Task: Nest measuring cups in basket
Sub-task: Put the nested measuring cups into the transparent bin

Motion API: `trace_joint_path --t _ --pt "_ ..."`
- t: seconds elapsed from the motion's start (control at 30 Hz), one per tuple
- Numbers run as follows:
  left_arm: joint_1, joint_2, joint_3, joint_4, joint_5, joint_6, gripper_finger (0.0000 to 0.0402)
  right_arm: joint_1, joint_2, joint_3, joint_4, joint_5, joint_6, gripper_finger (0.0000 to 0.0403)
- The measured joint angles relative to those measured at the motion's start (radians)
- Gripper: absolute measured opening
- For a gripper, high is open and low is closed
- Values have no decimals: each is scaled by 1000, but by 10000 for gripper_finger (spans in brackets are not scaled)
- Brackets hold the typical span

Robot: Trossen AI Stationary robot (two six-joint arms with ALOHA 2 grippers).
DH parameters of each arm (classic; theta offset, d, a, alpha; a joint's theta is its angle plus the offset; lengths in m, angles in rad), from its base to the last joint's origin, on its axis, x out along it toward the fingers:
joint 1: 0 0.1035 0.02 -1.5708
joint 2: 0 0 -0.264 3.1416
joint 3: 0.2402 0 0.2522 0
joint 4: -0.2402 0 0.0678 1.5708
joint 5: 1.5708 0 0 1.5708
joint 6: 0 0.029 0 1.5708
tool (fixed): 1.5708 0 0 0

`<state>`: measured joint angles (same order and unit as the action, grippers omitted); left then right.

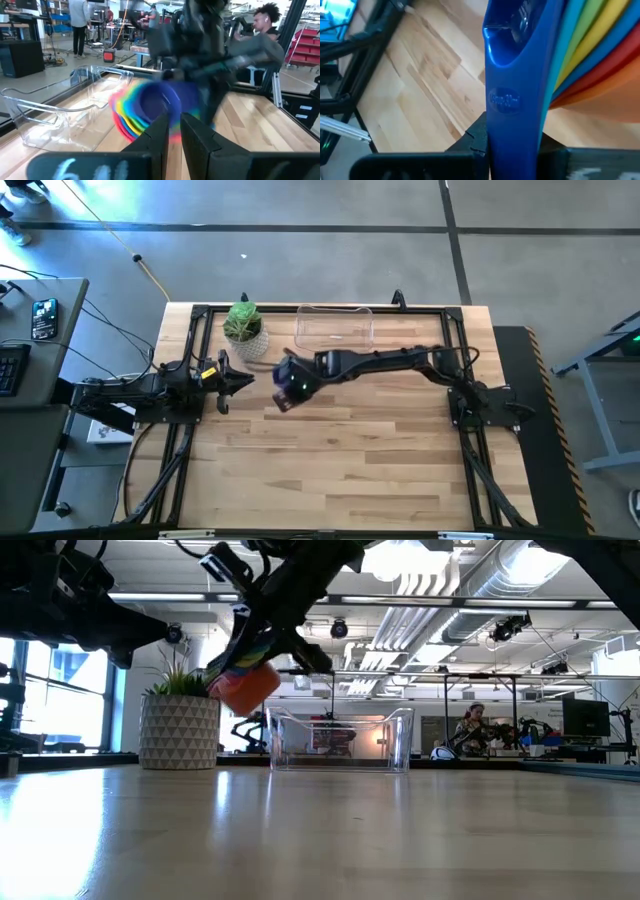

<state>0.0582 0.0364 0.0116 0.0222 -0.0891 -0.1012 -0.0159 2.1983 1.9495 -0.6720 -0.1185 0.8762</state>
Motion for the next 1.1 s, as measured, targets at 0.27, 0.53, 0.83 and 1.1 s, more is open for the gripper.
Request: trace_joint_path --t 0.27,0.53,0.83,1.1 --pt "0 0 0 0 0 0 37 -123 -71 0 -50 -116 -224 27" --pt "0 0 0 0 0 0 37 -288 -154 0 -169 -267 -498 27" --pt "0 0 0 0 0 0 37 -489 -170 0 -326 -488 -797 27" --pt "0 0 0 0 0 0 37 -623 -157 0 -429 -590 -999 27"
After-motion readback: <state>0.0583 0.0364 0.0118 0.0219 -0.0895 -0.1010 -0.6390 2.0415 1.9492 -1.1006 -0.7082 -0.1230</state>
